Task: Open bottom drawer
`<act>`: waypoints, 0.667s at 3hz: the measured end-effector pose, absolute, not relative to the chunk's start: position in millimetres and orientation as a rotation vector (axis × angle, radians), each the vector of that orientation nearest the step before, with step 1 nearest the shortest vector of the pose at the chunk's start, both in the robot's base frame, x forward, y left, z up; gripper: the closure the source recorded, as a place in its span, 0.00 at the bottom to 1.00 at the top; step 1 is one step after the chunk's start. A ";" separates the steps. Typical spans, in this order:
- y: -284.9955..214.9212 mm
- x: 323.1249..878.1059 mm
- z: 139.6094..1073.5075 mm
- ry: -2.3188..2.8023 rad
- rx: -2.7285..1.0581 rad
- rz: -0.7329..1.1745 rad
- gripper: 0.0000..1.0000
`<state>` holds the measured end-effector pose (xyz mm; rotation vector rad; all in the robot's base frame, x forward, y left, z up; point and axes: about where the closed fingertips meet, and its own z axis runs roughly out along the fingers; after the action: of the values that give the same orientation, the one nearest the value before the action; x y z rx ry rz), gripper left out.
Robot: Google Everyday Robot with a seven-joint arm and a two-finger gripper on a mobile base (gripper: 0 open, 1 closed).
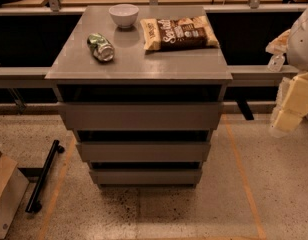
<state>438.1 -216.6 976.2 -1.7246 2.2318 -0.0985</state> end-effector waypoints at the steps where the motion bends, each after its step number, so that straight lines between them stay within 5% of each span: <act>1: -216.6 438.1 976.2 2.232 -1.725 -0.098 0.00; 2: -216.8 439.4 954.8 2.211 -1.698 -0.068 0.00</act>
Offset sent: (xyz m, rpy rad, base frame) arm 0.0053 -0.0021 -0.0831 0.1384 -0.0312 -0.0034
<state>439.4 -216.8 954.8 -1.6983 2.2110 -0.0681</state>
